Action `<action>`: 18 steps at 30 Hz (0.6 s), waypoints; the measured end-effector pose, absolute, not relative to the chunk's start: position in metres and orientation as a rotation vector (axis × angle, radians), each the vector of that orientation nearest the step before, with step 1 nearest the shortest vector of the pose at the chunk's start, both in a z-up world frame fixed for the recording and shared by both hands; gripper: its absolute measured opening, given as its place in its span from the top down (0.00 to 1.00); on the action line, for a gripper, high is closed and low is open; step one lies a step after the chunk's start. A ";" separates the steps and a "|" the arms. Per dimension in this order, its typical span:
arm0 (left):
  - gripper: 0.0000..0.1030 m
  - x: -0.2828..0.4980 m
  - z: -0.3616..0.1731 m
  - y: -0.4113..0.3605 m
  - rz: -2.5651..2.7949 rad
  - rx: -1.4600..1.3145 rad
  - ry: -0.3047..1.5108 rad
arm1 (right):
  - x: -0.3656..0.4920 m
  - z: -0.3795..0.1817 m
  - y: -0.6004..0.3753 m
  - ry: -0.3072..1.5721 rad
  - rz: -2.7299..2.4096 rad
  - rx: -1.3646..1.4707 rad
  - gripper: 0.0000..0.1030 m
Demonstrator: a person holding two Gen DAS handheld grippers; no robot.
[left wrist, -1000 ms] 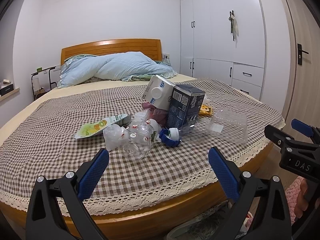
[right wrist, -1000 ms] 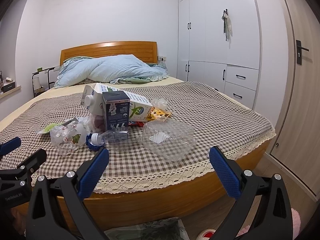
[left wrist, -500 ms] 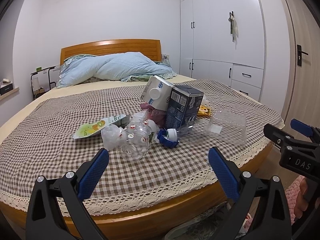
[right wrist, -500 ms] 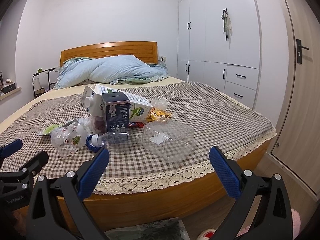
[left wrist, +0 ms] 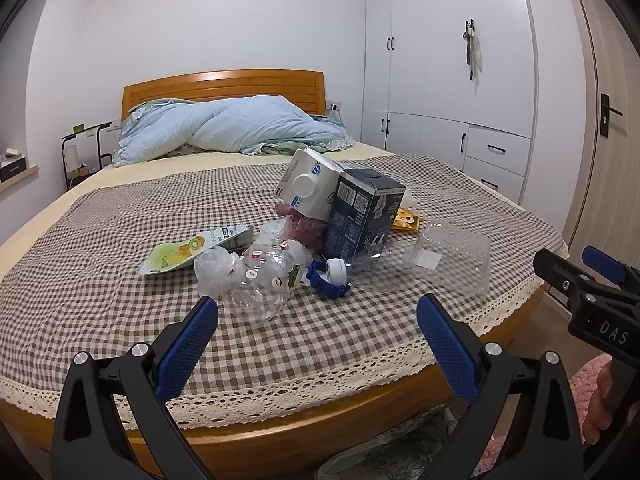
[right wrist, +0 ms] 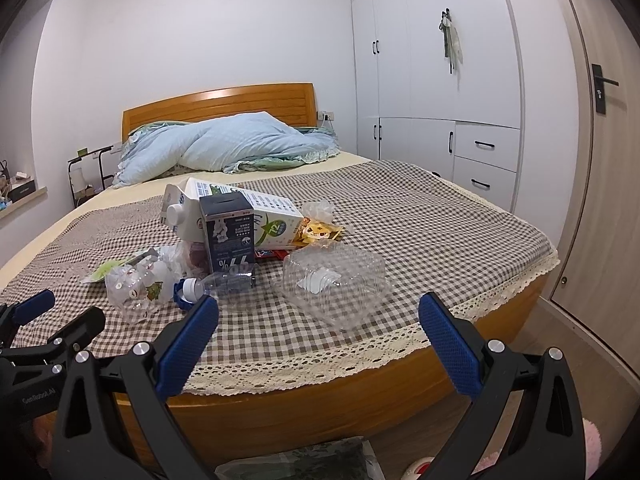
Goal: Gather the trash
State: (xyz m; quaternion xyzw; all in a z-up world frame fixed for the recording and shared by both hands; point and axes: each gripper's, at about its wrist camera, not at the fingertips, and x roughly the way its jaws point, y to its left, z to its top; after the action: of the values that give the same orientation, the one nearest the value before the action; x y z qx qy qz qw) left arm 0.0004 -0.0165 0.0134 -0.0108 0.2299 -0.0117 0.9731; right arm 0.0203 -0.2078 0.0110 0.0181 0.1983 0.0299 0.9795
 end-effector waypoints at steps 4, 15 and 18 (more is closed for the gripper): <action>0.07 0.000 0.016 -0.019 -0.020 -0.017 0.460 | 0.021 0.012 -0.210 0.395 0.067 0.039 0.06; 0.07 -0.002 0.025 -0.027 -0.017 0.002 0.441 | 0.022 0.013 -0.213 0.389 0.073 0.037 0.06; 0.07 -0.001 0.029 -0.029 -0.010 0.013 0.432 | 0.024 0.014 -0.213 0.384 0.076 0.038 0.06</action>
State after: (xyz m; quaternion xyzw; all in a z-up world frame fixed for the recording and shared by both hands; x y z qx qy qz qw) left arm -0.0014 -0.0292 0.0293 0.0064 0.2145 -0.0048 0.9767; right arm 0.0238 -0.2133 0.0143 0.0187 0.1908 0.0377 0.9807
